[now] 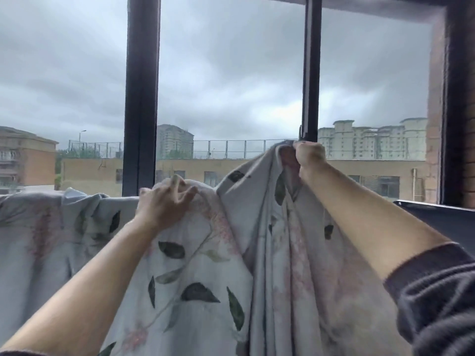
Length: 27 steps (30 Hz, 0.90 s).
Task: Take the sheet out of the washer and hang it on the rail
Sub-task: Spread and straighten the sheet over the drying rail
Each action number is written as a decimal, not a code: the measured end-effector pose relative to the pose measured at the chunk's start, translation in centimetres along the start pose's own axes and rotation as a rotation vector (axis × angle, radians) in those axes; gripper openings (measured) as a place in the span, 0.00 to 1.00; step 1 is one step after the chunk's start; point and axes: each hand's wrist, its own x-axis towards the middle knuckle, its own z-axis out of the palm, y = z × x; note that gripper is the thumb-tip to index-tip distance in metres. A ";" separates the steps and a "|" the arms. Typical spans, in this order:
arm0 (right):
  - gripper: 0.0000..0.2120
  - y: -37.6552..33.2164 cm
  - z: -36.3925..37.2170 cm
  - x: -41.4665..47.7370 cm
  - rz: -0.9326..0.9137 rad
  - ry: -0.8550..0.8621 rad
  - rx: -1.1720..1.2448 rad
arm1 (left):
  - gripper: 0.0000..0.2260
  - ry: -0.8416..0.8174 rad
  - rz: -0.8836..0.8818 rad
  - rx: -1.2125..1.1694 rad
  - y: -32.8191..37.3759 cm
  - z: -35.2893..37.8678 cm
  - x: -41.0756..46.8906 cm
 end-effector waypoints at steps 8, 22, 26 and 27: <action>0.14 -6.3 -2.0 9.9 -0.273 0.385 -0.106 | 0.21 0.178 0.187 -0.013 1.6 0.3 5.2; 0.20 11.2 0.0 8.7 0.166 -1.113 -1.630 | 0.14 -1.006 -0.049 0.271 2.6 9.7 12.4; 0.09 9.8 -1.0 7.9 -0.248 -0.662 -1.056 | 0.13 -0.370 0.010 -0.008 5.2 6.3 11.3; 0.09 9.5 -1.5 7.6 -0.296 -0.591 -0.979 | 0.15 -0.317 0.077 -0.066 7.0 5.2 10.5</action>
